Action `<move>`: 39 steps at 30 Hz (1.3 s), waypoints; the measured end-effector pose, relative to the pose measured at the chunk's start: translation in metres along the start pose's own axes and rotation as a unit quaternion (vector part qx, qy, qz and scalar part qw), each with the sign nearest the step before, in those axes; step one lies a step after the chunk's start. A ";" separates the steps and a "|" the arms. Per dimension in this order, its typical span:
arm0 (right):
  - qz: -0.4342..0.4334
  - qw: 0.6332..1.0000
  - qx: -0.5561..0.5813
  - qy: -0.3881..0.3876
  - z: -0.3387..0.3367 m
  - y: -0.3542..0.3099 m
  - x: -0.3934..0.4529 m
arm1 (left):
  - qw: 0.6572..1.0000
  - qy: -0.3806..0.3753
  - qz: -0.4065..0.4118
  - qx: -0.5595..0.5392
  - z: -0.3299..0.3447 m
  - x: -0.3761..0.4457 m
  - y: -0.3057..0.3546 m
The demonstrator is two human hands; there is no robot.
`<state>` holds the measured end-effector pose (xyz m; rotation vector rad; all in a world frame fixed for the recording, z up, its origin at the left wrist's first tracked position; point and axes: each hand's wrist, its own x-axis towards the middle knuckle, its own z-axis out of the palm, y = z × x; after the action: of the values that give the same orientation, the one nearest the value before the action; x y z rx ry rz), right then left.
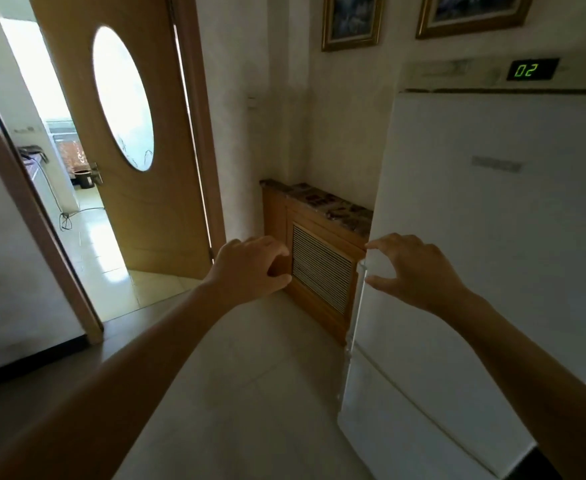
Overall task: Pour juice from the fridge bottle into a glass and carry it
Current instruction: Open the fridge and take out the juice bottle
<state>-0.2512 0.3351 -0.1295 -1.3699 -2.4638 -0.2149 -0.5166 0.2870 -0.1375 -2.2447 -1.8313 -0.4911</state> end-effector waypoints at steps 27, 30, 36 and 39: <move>0.422 0.900 -0.029 -0.107 0.191 0.018 0.192 | 0.897 -0.129 0.396 -0.150 0.236 0.315 -0.117; 0.456 0.884 -0.034 -0.099 0.213 0.034 0.199 | 0.883 -0.124 0.425 -0.156 0.261 0.339 -0.108; 0.536 0.838 0.007 -0.098 0.247 0.046 0.218 | 0.869 -0.070 0.435 -0.225 0.279 0.386 -0.099; 0.581 0.808 0.053 -0.082 0.257 0.051 0.229 | 0.853 -0.048 0.425 -0.300 0.269 0.412 -0.081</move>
<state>-0.3712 0.6169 -0.2936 -2.5775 -1.2642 0.3352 -0.4888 0.7758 -0.2345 -3.1909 -0.5417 -0.8343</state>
